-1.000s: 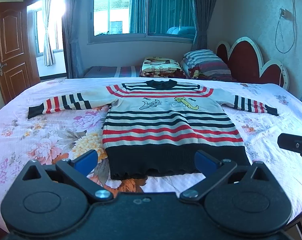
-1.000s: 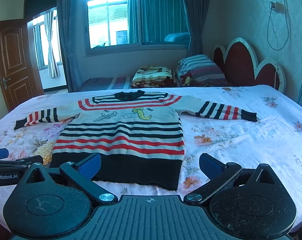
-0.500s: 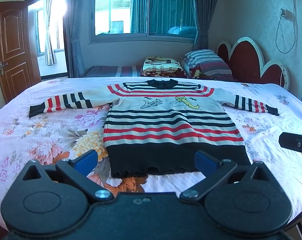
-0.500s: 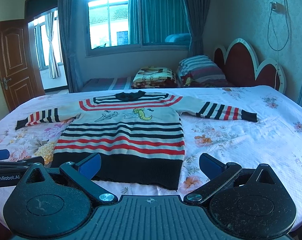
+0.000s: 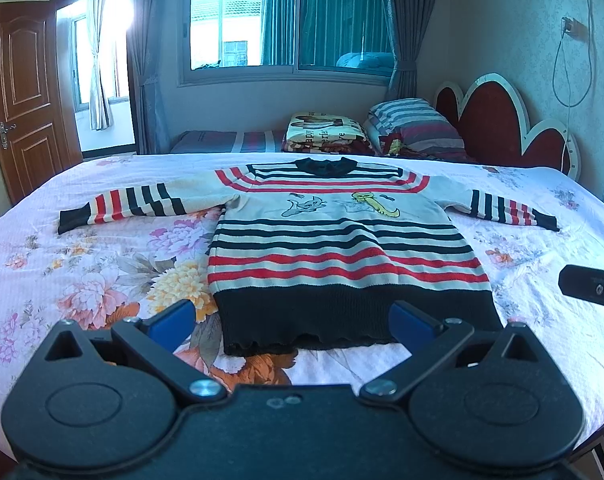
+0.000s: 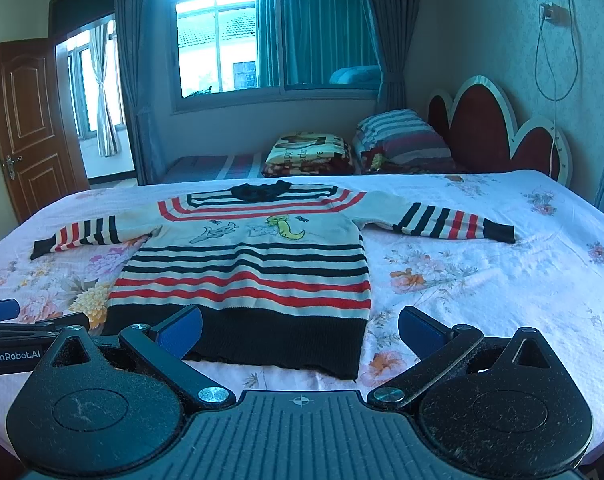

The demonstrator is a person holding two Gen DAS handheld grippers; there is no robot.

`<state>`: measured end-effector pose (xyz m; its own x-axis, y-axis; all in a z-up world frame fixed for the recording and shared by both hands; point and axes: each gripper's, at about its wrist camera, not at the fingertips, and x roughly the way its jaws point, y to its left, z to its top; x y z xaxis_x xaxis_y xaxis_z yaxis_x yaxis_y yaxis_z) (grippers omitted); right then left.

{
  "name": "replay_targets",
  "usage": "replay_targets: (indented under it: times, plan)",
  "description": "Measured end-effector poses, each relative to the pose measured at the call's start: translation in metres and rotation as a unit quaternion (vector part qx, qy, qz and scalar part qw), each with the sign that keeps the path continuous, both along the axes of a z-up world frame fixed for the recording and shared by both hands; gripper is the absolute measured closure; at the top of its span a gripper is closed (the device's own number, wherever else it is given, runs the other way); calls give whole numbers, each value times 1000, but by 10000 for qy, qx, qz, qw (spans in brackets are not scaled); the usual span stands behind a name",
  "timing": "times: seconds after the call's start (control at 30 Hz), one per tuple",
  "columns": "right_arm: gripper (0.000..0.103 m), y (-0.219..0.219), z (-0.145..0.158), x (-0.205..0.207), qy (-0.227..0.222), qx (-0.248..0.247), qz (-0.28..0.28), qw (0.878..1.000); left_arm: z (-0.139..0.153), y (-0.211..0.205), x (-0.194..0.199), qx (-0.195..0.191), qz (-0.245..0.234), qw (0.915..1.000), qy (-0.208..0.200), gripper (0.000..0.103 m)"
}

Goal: Fold small clothes

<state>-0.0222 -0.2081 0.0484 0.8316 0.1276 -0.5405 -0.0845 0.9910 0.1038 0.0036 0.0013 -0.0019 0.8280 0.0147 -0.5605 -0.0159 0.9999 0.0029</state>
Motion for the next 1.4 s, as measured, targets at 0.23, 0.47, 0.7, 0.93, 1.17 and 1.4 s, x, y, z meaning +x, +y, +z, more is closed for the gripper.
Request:
replay_targets:
  times: [0.23, 0.47, 0.7, 0.93, 1.17, 1.4]
  plan:
    - [0, 3, 0, 1, 10, -12, 4, 10000, 0, 0, 1, -14, -1, 10000, -1, 0]
    - [0, 3, 0, 1, 15, -10, 1, 10000, 0, 0, 1, -15, -6, 10000, 8, 0]
    - [0, 4, 0, 2, 15, -7, -1, 10000, -1, 1, 0, -7, 0, 10000, 10, 0]
    - [0, 4, -1, 2, 23, -4, 4, 10000, -1, 1, 0, -9, 0, 10000, 18, 0]
    - [0, 5, -3, 4, 72, 7, 8, 10000, -1, 3, 2, -53, -46, 10000, 54, 0]
    - [0, -20, -6, 22, -191, -124, -515, 9984, 0, 10, 29, -563, -124, 9983, 104, 0]
